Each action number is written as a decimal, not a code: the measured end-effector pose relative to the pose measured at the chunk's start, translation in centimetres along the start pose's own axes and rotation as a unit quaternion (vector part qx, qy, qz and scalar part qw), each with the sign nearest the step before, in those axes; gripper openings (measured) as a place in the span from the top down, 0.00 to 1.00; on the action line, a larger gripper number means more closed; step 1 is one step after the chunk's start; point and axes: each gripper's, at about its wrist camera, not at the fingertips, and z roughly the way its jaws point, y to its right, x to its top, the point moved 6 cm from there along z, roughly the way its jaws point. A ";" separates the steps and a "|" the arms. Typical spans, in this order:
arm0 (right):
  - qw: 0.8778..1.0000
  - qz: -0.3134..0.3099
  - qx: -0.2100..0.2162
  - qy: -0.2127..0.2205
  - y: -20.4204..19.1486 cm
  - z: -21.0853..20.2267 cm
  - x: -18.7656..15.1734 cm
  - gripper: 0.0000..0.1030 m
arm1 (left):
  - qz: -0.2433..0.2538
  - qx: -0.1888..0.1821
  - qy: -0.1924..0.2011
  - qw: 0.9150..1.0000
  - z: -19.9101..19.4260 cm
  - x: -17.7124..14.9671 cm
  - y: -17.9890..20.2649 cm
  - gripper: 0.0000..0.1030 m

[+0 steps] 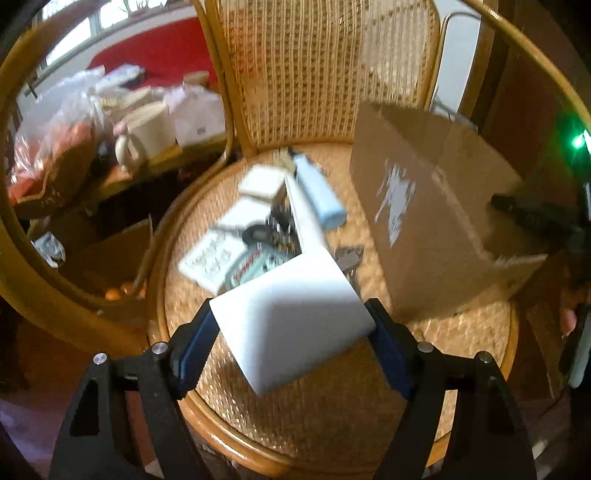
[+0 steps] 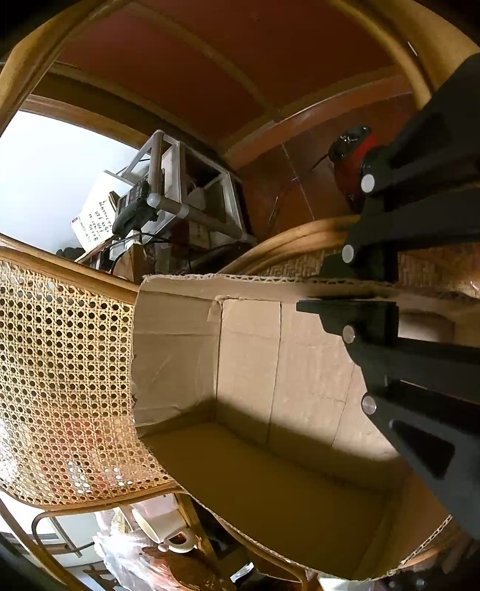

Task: Organize rigid objects
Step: 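Carry the white block into the cardboard box and open the left gripper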

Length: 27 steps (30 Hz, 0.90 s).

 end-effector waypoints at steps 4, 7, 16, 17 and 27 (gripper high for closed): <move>1.000 0.001 0.001 0.001 -0.1 0.0 0.1 0.95 | 0.000 0.000 0.028 1.000 -1.1 1.8 0.8 0.25; 1.000 0.001 0.000 0.001 -0.1 0.0 0.0 0.95 | 0.005 -0.005 0.056 0.998 -2.2 3.2 1.8 0.25; 1.000 0.012 -0.001 0.002 -0.1 0.0 0.0 0.95 | 0.030 -0.038 0.156 0.987 -6.1 7.9 6.3 0.24; 1.000 0.012 -0.001 0.002 -0.1 0.0 0.0 0.95 | 0.035 -0.046 0.159 0.986 -6.1 8.1 6.9 0.24; 1.000 0.014 0.010 0.008 0.0 0.1 0.0 0.95 | 0.048 -0.087 0.127 0.987 -3.2 11.0 10.9 0.24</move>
